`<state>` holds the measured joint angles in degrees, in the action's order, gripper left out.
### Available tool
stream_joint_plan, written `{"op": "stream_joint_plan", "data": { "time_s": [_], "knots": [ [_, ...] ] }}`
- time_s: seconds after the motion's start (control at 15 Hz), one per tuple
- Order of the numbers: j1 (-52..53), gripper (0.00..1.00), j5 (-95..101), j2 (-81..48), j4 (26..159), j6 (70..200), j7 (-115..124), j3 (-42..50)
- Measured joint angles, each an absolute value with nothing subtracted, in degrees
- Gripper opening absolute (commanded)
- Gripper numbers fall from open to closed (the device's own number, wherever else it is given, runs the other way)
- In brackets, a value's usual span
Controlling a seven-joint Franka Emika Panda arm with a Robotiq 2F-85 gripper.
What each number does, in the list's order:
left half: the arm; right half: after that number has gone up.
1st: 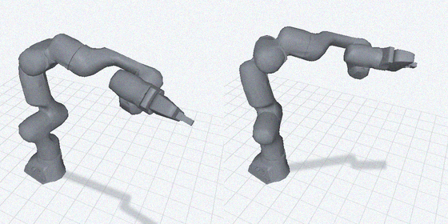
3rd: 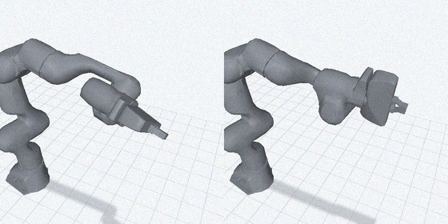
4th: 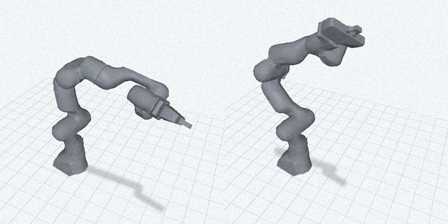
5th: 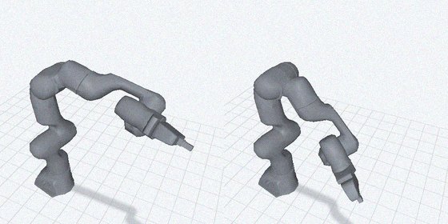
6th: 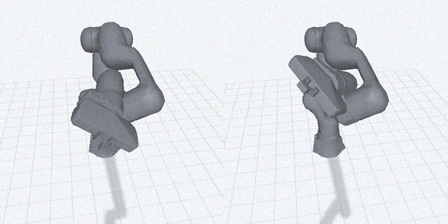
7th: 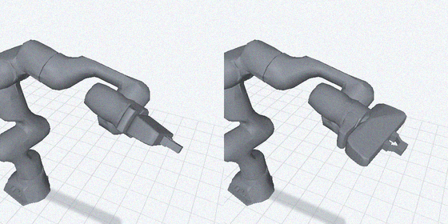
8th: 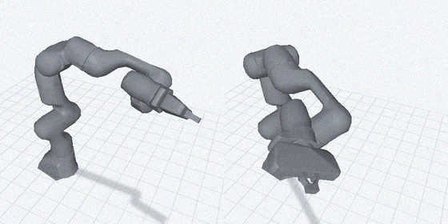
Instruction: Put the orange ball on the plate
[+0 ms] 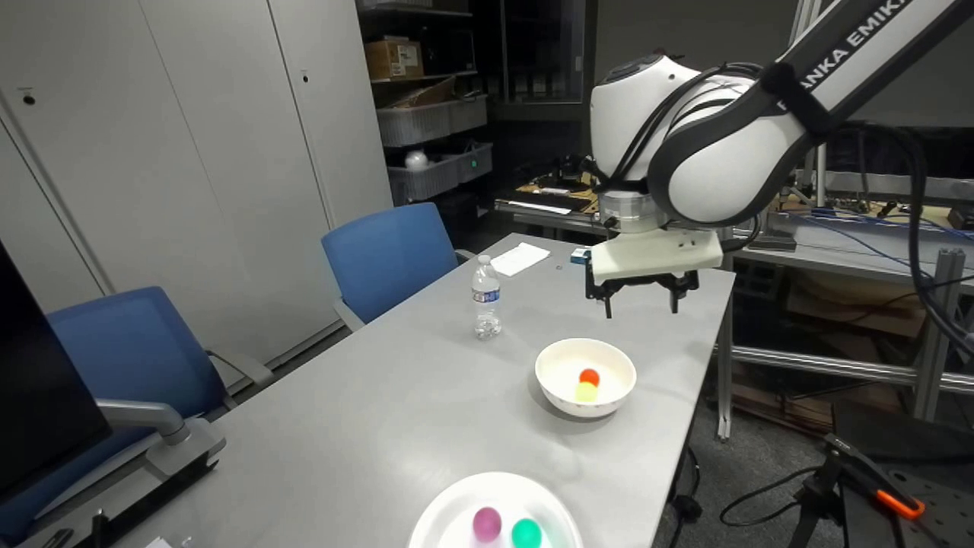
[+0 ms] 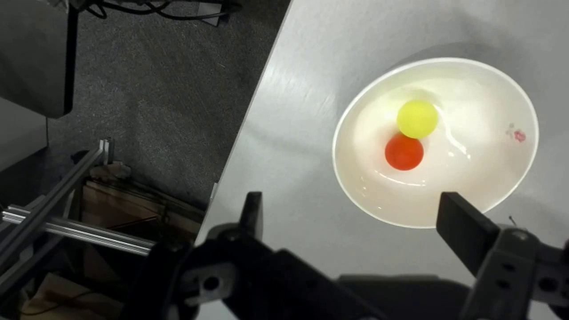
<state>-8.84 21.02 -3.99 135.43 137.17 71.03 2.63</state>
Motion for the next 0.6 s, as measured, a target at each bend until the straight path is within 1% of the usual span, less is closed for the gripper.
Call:
{"op": "stream_joint_plan", "data": {
  "time_s": [0.2, 0.6],
  "knots": [
    [-8.5, 1.00, 20.9, -6.4, 134.1, 138.0, 71.8, 3.8],
    [-8.0, 1.00, 20.9, -6.8, 133.6, 138.0, 71.8, 4.3]
  ]
}}
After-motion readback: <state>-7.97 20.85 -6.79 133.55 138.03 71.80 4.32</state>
